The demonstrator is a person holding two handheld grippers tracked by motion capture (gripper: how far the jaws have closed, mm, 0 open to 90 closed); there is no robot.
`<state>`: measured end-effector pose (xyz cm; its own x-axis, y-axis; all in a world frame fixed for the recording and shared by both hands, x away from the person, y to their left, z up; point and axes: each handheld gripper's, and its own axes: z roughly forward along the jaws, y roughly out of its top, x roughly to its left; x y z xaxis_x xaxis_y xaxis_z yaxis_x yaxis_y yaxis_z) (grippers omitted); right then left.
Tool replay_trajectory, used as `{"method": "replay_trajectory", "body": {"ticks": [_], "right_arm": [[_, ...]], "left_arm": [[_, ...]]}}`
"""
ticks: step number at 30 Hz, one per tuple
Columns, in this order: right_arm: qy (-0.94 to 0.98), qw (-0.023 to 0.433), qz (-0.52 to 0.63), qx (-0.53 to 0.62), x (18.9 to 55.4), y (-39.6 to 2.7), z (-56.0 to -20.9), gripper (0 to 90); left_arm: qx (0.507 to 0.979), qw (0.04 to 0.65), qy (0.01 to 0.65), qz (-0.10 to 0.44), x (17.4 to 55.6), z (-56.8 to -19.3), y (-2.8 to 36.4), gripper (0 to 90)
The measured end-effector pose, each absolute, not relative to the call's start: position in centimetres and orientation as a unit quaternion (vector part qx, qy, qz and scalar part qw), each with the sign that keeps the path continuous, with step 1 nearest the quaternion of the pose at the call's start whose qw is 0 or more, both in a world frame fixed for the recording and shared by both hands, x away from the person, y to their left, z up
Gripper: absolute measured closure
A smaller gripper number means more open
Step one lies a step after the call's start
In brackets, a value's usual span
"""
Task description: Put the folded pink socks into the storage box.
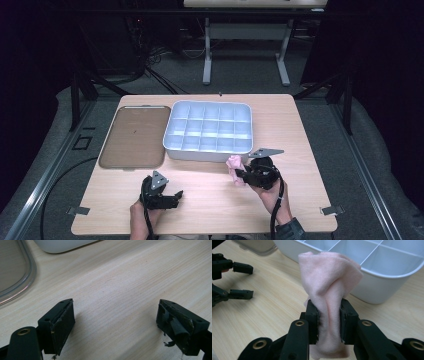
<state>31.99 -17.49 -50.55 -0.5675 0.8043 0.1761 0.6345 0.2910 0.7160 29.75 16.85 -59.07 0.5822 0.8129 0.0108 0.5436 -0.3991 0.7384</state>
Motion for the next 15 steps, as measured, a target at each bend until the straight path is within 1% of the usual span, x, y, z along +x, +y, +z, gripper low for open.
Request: {"method": "replay_trajectory", "body": {"ticks": [15], "right_arm": [[0.779, 0.132, 0.410, 0.455, 33.0, -19.0, -47.6, 72.7]], "left_arm": [[0.814, 0.357, 0.417, 0.188, 29.7, -59.1, 16.8, 14.8]]}}
